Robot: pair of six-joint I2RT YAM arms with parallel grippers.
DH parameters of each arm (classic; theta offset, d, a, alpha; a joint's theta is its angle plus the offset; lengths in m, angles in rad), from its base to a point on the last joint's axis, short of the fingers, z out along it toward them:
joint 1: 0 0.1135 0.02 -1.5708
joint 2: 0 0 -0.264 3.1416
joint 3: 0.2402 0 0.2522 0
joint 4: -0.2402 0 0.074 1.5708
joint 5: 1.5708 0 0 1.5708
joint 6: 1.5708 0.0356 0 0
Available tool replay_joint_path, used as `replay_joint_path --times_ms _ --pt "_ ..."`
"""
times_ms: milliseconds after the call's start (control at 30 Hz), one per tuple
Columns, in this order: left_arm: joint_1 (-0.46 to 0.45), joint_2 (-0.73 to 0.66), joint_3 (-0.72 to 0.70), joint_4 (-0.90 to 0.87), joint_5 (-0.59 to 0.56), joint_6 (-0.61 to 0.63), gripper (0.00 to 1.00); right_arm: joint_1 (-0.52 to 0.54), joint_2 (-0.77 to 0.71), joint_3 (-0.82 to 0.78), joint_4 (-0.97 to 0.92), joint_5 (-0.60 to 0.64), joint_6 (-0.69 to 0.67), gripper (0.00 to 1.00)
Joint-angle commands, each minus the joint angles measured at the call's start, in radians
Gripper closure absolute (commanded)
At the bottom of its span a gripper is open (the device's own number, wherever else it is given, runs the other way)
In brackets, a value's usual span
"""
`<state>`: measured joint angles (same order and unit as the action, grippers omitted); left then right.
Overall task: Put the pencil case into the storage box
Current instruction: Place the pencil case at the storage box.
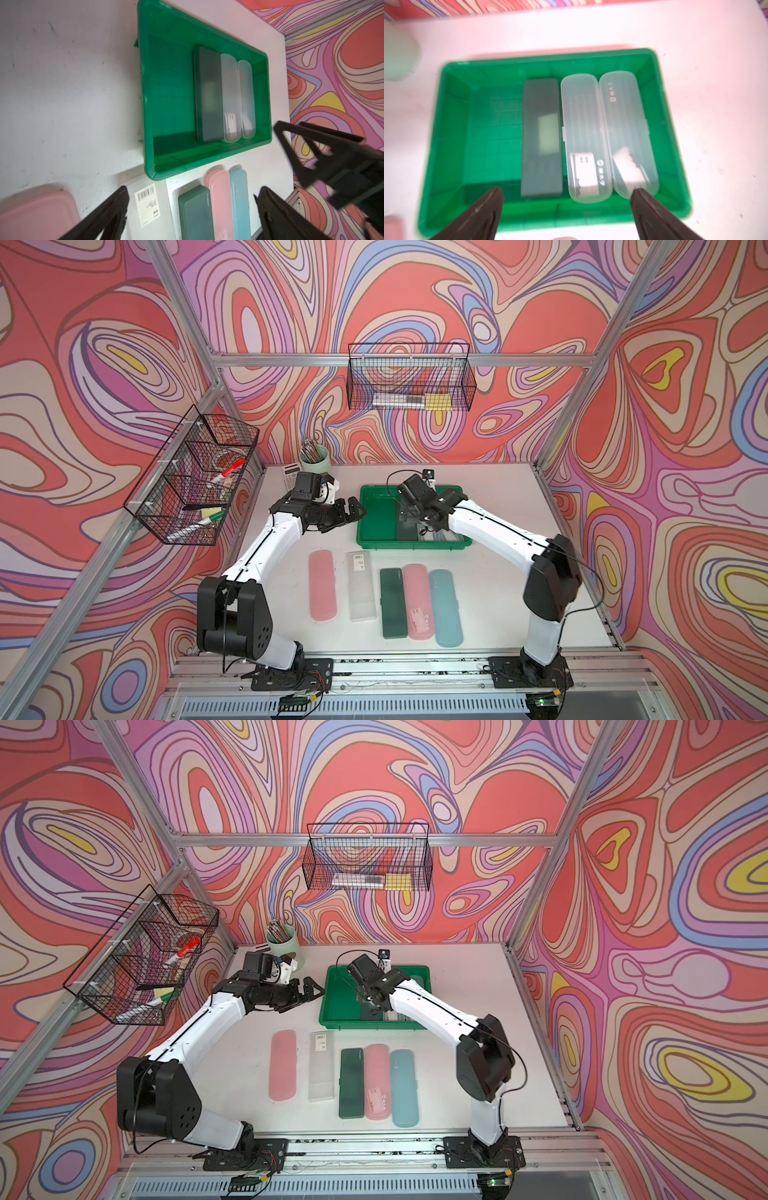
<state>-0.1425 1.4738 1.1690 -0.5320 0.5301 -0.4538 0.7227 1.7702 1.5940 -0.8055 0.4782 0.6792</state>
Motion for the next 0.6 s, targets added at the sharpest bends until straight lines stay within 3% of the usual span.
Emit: replay_joint_path --times_ms 0,167,333,567 --pt "-0.028 -0.09 -0.046 -0.01 -0.079 -0.029 0.01 0.001 -0.15 -0.166 0.048 -0.051 0.011 0.02" --pt "-0.118 -0.164 -0.096 -0.058 -0.208 -0.071 0.01 0.001 -0.347 -0.401 0.095 -0.116 0.019 0.02" --pt "-0.184 -0.173 -0.086 -0.088 -0.197 -0.081 0.01 0.004 -0.524 -0.651 0.228 -0.229 0.06 0.02" --pt "-0.204 -0.152 -0.066 -0.048 -0.185 -0.058 0.01 0.024 -0.606 -0.721 0.165 -0.281 0.134 0.02"
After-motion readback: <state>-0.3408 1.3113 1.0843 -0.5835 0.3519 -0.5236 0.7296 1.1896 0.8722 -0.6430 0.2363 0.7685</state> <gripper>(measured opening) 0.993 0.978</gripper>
